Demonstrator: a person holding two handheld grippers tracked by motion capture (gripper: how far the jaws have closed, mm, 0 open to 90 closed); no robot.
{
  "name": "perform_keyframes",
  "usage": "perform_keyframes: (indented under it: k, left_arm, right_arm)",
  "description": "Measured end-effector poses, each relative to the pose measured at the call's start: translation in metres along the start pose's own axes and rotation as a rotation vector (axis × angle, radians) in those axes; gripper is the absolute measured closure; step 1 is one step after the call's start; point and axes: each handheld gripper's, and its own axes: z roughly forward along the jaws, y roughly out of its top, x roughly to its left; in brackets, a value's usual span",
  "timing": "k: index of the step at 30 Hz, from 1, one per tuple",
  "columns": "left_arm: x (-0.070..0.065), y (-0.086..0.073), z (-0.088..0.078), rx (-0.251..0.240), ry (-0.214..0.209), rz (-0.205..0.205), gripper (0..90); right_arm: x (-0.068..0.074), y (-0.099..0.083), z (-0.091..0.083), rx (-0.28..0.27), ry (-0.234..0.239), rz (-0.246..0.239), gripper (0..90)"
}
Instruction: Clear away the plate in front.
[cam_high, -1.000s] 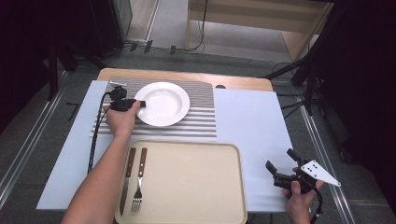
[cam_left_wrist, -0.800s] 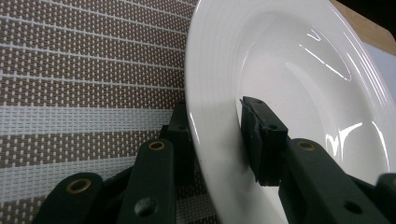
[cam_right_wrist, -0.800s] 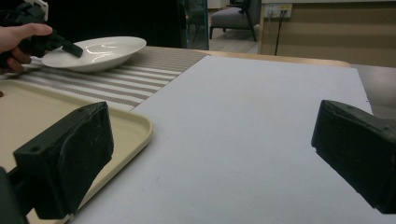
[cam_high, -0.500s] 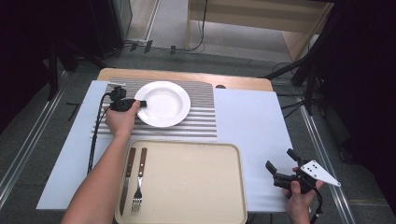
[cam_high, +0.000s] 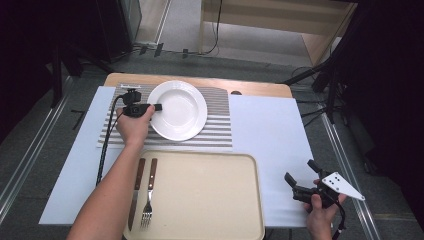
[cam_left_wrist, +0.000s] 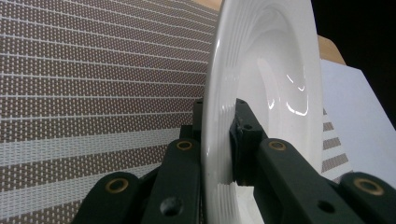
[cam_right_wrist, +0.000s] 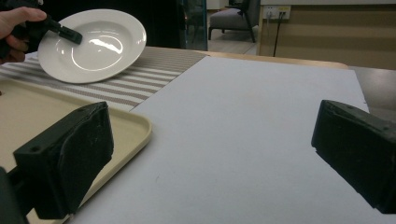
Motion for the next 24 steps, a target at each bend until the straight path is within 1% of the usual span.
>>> perform_keyframes:
  k: [2,7,10,13,18,21,24]
  left_arm:
    - [0.0,0.0,0.0,-0.002,0.004,0.0,82.1]
    - [0.002,0.0,-0.001,0.001,0.004,-0.03,82.1]
    - [0.003,0.0,-0.002,0.005,0.003,-0.032,82.1]
    - [0.002,-0.001,-0.004,0.004,0.007,-0.024,82.1]
    - [0.003,-0.004,-0.009,0.008,-0.009,-0.016,82.1]
    - [0.003,-0.005,-0.011,0.0,-0.02,-0.026,82.1]
    - [0.003,-0.006,-0.015,-0.004,-0.035,-0.025,82.1]
  right_arm:
    - [0.0,0.0,0.0,-0.002,-0.001,-0.001,0.0]
    - [0.0,0.0,0.0,-0.001,-0.003,-0.003,0.0]
    - [0.0,0.0,0.0,-0.003,-0.004,-0.003,0.0]
    - [0.0,0.0,0.0,-0.002,-0.004,-0.005,0.0]
    - [0.001,0.0,0.0,0.002,-0.004,-0.009,0.0]
    - [0.001,0.0,0.001,0.001,-0.005,-0.011,0.0]
    - [0.002,0.0,0.001,0.004,-0.005,-0.013,0.0]
